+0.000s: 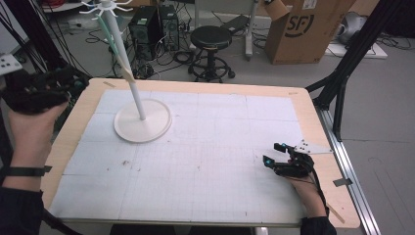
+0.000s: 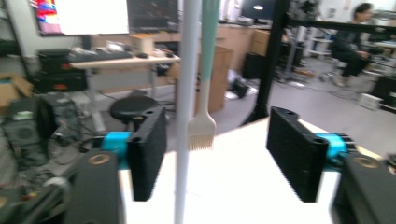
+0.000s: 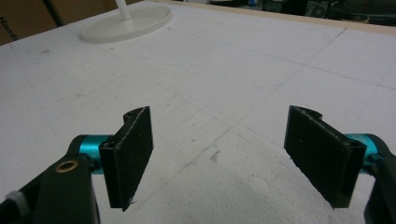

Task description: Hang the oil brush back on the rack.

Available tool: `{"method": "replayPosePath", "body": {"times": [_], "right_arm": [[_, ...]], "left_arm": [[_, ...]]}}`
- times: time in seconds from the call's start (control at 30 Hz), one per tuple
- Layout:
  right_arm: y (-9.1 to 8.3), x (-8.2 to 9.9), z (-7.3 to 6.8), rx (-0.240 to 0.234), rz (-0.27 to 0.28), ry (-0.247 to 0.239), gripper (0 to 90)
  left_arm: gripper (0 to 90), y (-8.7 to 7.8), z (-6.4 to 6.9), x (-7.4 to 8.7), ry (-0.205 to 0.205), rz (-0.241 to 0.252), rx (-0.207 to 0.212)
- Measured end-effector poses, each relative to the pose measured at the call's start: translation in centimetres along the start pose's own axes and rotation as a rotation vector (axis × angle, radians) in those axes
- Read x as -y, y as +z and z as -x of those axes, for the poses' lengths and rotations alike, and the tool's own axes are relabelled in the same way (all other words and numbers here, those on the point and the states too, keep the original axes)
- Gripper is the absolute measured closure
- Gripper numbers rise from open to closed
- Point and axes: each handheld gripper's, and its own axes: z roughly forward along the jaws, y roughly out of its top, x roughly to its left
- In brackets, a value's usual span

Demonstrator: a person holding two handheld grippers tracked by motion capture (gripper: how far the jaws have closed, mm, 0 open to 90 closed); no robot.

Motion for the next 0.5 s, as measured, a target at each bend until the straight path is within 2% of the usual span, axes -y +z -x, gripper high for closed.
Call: {"method": "replayPosePath", "body": {"times": [0.2, 0.33, 0.5], "right_arm": [[0.0, 0.0, -0.1, 0.001, -0.009, -0.002, 23.3], [0.1, 0.1, -0.2, 0.002, -0.018, -0.004, 23.1], [0.2, 0.3, -0.3, 0.007, -0.033, -0.003, 22.7]], "left_arm": [[21.6, 0.8, 1.1, 5.9, 0.053, -0.082, 0.039], [18.8, 1.5, 1.8, 10.2, 0.06, -0.13, 0.076], [17.5, 2.7, 3.0, 14.4, 0.098, -0.203, 0.096]]}}
